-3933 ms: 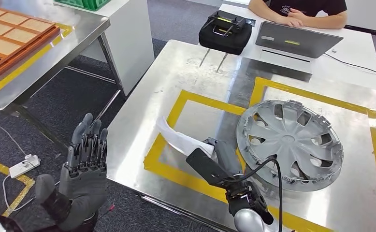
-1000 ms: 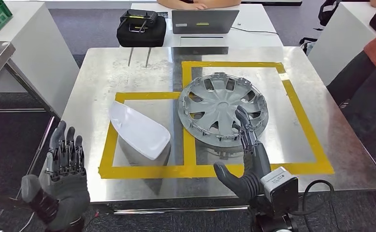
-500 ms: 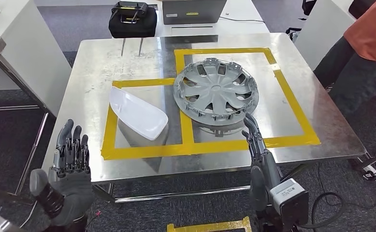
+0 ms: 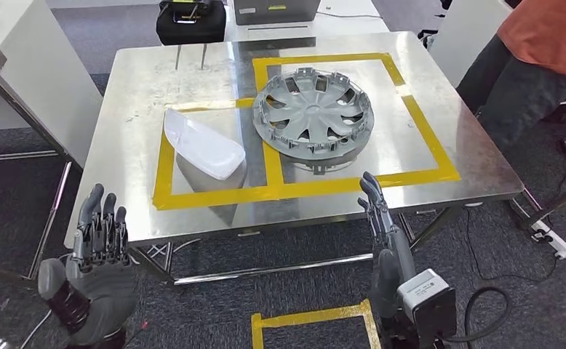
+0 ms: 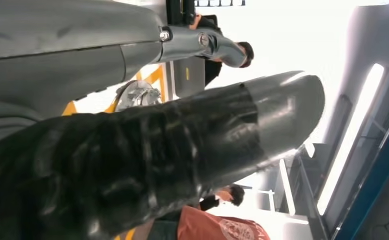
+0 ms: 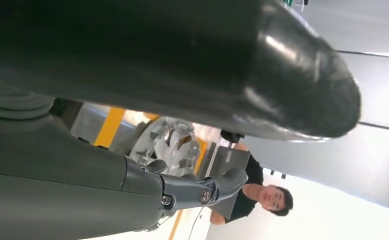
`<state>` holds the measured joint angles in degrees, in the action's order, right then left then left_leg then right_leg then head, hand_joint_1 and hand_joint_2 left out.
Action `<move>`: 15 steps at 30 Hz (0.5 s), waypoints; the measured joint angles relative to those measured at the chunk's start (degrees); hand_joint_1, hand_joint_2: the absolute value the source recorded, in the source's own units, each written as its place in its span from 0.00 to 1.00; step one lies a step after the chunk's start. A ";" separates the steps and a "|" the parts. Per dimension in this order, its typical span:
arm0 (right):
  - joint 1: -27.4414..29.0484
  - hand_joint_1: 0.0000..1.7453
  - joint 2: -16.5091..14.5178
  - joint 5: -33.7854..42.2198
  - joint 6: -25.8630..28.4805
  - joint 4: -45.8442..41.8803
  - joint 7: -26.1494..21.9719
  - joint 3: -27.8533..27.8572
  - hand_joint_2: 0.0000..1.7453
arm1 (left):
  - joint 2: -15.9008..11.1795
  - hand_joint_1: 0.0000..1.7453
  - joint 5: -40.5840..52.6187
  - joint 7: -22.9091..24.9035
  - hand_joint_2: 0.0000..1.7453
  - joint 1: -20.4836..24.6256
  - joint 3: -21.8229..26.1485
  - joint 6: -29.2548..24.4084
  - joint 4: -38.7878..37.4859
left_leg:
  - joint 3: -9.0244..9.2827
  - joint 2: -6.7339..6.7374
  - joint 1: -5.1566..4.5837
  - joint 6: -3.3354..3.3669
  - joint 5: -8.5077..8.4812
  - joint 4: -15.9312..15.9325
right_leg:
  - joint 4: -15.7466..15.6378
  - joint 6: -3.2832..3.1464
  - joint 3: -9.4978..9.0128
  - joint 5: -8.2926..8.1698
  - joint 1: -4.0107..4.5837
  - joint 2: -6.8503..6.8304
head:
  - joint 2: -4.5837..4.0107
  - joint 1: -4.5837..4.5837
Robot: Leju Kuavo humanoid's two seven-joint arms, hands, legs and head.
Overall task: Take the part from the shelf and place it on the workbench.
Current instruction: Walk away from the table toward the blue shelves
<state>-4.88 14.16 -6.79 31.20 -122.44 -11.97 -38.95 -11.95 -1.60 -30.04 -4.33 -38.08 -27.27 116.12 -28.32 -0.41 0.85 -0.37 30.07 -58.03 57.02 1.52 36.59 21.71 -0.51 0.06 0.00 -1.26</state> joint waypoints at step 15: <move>-0.51 0.00 0.13 -0.20 -1.26 -0.32 1.08 0.02 0.00 | -0.20 0.00 -1.61 -0.02 0.00 0.11 0.10 2.36 0.10 | -7.69 1.01 -0.56 2.16 -6.81 0.55 | 0.79 -0.42 -7.79 6.95 0.57 0.34 | 0.00 2.86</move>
<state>-5.39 14.29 -6.99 29.94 -122.76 -10.89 -38.93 -12.15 -3.21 -30.06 -4.22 -37.98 -24.91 116.22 -36.01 0.60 0.29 1.78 23.26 -57.48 57.81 1.11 28.80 28.66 0.07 0.41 0.00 1.61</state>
